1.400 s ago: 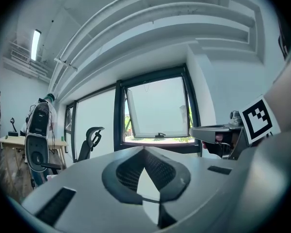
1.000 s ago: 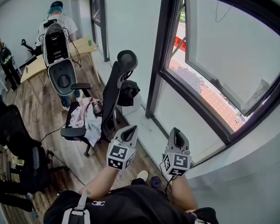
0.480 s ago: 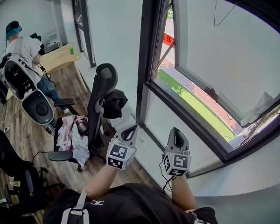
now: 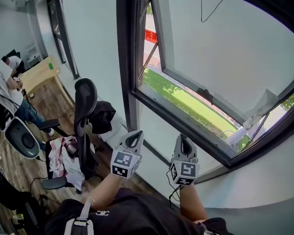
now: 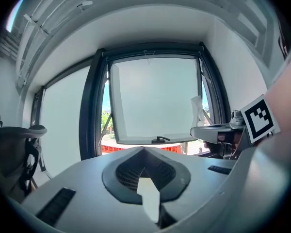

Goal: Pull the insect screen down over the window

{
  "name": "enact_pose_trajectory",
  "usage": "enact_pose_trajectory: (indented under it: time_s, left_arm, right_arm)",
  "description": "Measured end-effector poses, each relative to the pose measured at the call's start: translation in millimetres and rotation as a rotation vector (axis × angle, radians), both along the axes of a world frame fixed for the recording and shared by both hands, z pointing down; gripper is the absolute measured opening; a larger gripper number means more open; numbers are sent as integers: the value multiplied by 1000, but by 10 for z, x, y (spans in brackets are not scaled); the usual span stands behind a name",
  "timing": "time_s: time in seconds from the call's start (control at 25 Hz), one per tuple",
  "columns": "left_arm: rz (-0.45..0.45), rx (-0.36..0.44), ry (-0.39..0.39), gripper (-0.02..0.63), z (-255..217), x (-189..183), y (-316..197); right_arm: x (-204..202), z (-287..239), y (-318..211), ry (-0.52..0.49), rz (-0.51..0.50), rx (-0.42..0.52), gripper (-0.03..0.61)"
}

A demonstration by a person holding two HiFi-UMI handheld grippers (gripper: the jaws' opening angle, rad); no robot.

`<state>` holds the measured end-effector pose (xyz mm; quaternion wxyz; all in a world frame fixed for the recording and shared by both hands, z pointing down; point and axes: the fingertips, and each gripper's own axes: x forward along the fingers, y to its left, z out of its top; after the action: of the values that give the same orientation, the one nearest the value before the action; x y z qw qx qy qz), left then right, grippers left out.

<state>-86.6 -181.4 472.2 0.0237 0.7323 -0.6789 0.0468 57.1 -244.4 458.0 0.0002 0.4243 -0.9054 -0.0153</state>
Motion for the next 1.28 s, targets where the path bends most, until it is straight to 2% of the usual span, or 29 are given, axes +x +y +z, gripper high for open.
enact_pose_trajectory:
  time_s: [0.32,0.56,0.84,1.16,1.28]
  left_arm:
    - [162,-5,1,0,55,371,-517]
    - [308,-1,-8,0,37,518,-834]
    - [428,36,-52,0,-157,375,-1182]
    - [512,27,-18,0,-211,261,-1309]
    - [545,49,-35,2,-245,236,-1289]
  right_arm:
    - [454,-84,-133,8,143,38,5]
    - [594,-123,-194,17,253,79,3]
    - [464,-191,-333,-20,370,81,3]
    - [262,-128,-377,-2,433,59,3]
    - [196,-161,-353,19,440,69,3]
